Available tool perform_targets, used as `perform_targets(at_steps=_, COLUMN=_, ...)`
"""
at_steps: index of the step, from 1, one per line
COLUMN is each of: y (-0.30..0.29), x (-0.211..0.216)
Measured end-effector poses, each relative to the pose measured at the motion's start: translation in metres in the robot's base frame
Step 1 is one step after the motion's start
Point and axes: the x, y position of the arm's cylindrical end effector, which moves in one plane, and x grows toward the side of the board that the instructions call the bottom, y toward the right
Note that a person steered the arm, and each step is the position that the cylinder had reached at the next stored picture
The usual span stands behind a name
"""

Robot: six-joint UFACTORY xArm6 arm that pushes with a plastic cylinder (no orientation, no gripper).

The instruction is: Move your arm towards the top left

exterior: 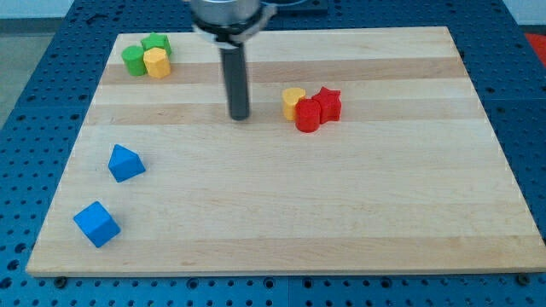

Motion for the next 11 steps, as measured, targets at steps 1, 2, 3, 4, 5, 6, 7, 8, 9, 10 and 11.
perform_targets(at_steps=1, y=-0.058, x=-0.019)
perform_targets(at_steps=2, y=-0.078, x=-0.041)
perform_targets(at_steps=3, y=-0.043, x=-0.092)
perform_targets(at_steps=4, y=-0.046, x=-0.152)
perform_targets(at_steps=5, y=-0.063, x=-0.190)
perform_targets(at_steps=6, y=-0.062, x=-0.195)
perform_targets(at_steps=7, y=-0.069, x=-0.195)
perform_targets(at_steps=8, y=-0.091, x=-0.195)
perform_targets(at_steps=9, y=-0.097, x=-0.195)
perform_targets(at_steps=10, y=-0.145, x=-0.194)
perform_targets(at_steps=11, y=-0.197, x=-0.194)
